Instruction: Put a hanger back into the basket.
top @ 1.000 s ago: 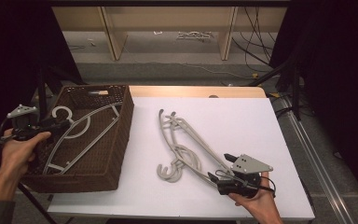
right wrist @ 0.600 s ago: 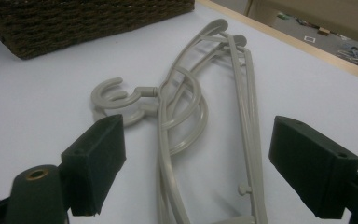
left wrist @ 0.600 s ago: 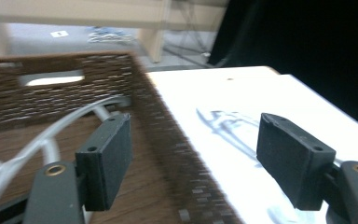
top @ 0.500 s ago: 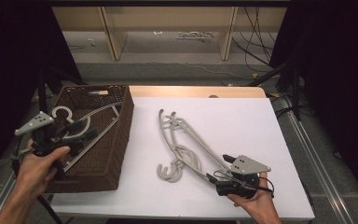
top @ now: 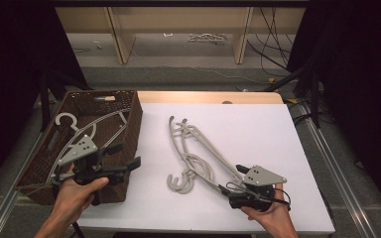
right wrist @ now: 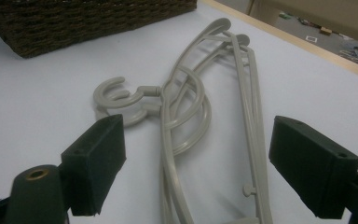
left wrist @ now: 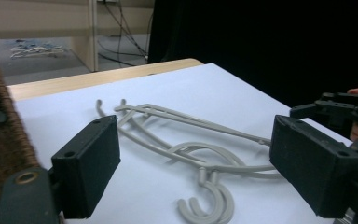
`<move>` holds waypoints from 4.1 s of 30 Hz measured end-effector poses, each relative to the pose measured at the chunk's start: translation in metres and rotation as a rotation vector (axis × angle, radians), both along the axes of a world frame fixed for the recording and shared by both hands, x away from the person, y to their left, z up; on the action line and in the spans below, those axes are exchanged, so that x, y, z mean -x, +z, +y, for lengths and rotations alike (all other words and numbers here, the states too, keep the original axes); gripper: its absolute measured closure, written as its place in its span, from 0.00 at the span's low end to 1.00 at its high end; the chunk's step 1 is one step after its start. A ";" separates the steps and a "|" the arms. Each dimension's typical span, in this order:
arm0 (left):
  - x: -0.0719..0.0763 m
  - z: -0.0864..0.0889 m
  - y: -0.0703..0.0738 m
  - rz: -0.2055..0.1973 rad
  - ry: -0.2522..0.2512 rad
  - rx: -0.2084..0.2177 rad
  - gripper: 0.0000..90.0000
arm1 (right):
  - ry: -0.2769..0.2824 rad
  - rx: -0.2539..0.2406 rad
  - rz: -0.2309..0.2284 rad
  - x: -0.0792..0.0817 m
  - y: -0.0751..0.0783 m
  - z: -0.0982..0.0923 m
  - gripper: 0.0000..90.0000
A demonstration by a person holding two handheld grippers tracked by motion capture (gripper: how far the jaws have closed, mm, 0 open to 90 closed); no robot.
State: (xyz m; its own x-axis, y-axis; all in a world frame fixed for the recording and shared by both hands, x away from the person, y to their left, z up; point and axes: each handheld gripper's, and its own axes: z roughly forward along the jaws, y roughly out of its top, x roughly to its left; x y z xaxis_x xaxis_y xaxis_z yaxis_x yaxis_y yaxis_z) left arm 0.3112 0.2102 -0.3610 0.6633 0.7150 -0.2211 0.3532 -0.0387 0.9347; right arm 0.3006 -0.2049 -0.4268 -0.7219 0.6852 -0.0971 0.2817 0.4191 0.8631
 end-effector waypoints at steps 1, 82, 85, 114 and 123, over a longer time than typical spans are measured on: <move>0.001 -0.003 -0.003 -0.008 -0.007 0.006 0.18 | 0.001 0.000 0.000 0.000 0.000 0.000 0.22; 0.025 -0.033 -0.076 -0.133 -0.047 -0.145 0.19 | 0.105 0.420 0.268 -0.053 -0.035 0.073 0.60; 0.025 -0.034 -0.076 -0.134 -0.049 -0.142 0.19 | 0.097 0.469 0.262 -0.055 -0.034 0.077 0.63; 0.025 -0.034 -0.075 -0.183 -0.062 -0.198 0.21 | 0.144 0.505 0.351 -0.052 -0.025 0.071 0.90; 0.023 -0.035 -0.076 -0.182 -0.061 -0.216 0.22 | 0.210 0.541 0.300 -0.047 -0.014 0.070 0.91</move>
State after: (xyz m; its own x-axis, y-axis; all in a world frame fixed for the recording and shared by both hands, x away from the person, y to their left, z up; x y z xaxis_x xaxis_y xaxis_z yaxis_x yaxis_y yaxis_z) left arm 0.2880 0.1750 -0.4368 0.7210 0.6904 0.0588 0.1714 -0.2599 0.9503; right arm 0.3471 -0.1351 -0.4411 -0.8844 0.4378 -0.1618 0.3427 0.8445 0.4116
